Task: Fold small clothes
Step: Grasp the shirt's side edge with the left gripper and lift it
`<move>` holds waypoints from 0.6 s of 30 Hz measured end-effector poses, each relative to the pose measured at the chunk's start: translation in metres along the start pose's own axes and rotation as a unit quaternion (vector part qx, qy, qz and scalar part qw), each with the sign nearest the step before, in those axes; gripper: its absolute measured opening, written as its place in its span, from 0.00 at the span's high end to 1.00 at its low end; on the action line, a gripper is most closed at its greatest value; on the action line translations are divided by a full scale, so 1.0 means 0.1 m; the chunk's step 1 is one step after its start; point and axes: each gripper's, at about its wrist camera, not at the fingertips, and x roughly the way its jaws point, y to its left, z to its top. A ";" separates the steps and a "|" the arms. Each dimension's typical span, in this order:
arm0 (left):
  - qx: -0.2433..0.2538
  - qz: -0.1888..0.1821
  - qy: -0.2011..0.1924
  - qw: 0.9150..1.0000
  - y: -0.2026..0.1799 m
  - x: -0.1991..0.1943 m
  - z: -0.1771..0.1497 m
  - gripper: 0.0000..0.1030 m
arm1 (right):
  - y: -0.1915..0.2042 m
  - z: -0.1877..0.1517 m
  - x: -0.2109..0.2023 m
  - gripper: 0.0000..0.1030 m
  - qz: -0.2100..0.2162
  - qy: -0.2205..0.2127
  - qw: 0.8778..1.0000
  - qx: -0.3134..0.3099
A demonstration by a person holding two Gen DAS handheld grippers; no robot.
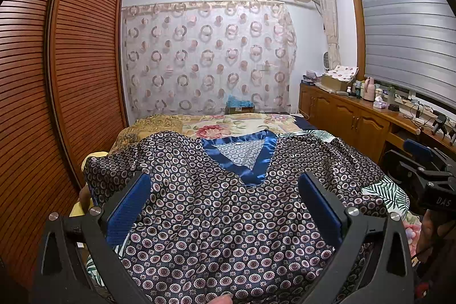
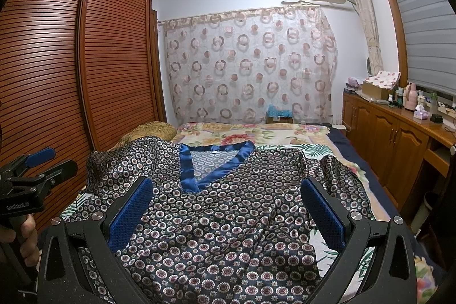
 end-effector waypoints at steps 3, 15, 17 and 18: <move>-0.002 0.000 0.006 1.000 0.06 0.02 -0.03 0.00 | 0.00 -0.02 0.01 0.00 0.007 0.003 1.000 0.000; -0.019 0.039 0.046 0.998 0.65 0.24 -0.25 0.00 | 0.04 -0.03 0.33 0.00 0.059 0.050 0.997 -0.019; -0.021 0.048 0.054 0.997 0.77 0.29 -0.30 0.00 | 0.05 -0.02 0.41 0.00 0.068 0.060 0.996 -0.024; -0.023 0.054 0.058 0.997 0.85 0.32 -0.32 0.00 | 0.06 -0.03 0.45 0.00 0.072 0.065 0.995 -0.027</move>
